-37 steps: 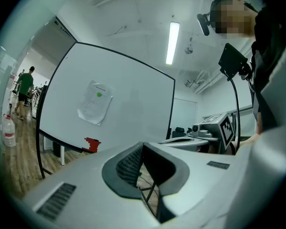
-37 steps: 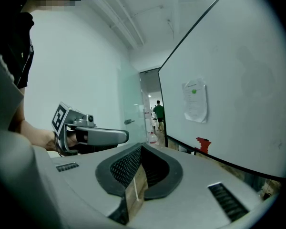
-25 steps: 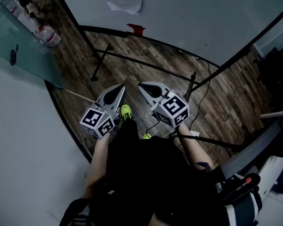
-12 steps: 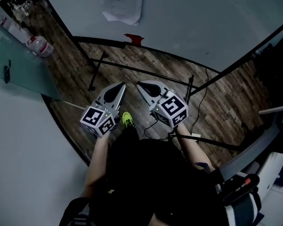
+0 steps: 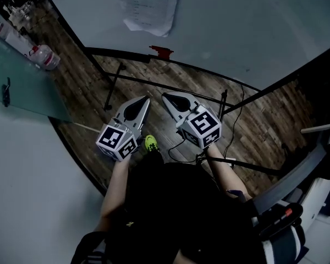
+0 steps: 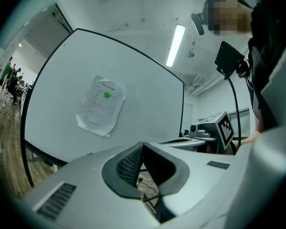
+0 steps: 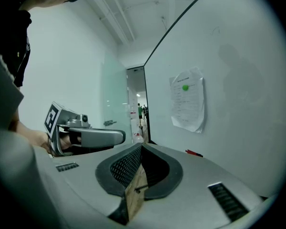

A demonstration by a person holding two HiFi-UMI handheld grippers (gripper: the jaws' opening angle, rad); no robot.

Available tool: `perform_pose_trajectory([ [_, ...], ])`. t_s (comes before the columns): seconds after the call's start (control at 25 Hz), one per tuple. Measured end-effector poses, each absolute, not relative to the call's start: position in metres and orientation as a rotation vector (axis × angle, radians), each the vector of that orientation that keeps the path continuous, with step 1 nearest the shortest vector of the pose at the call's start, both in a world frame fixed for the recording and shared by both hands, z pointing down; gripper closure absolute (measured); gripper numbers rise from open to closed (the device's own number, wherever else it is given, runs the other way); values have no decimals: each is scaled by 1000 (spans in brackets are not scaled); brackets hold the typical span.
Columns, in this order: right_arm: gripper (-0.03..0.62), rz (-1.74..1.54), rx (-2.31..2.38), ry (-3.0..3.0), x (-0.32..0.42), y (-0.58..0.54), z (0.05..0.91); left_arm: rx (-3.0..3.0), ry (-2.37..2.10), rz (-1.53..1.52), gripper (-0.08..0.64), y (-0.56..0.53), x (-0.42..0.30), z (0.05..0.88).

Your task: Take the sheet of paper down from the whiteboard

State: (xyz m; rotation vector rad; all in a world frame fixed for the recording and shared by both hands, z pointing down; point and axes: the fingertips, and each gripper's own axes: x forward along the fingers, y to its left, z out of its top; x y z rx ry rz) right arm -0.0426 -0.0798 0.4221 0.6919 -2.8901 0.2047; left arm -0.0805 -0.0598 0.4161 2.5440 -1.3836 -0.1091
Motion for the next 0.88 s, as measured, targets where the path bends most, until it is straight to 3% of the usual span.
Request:
perform_pose_trajectory([
  [0.88, 578, 129, 907, -2838, -113, -175, 405, 2706, -1191, -61, 543, -153, -141, 402],
])
